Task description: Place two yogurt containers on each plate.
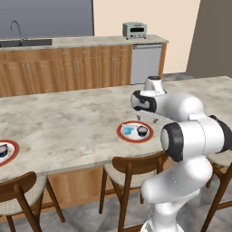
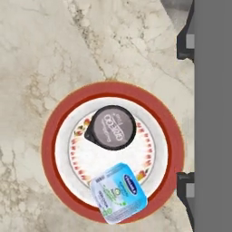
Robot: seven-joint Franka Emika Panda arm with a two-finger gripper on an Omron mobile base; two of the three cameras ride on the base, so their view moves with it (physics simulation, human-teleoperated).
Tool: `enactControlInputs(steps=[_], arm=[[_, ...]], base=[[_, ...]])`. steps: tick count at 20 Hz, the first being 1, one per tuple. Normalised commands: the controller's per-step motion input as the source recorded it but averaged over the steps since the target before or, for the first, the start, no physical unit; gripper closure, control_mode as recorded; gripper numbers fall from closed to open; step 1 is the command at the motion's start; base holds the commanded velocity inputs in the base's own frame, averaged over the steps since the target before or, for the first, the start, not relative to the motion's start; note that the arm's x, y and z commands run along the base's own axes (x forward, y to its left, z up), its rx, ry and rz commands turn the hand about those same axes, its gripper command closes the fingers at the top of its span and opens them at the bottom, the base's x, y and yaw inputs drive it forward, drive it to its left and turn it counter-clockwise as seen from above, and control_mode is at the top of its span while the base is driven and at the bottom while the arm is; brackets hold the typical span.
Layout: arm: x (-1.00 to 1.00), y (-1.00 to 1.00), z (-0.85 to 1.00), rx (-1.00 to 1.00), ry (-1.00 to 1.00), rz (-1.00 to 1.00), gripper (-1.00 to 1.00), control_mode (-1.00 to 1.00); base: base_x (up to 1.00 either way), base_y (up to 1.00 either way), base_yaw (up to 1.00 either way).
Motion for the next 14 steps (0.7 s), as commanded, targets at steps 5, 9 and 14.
enactControlInputs(steps=[5, 9, 14], arm=[[-0.54, 0.02, 0.54, -0.01, 0.0, 0.0, -1.0, -1.0], [-0.54, 0.05, 0.42, -0.03, 0.0, 0.0, -1.0, -1.0], [-0.57, 0.08, 0.41, -0.03, 0.0, 0.0, -1.0, -1.0]], base=[[0.0, 0.0, 0.0], [0.0, 0.0, 0.0], [0.0, 0.0, 0.0]])
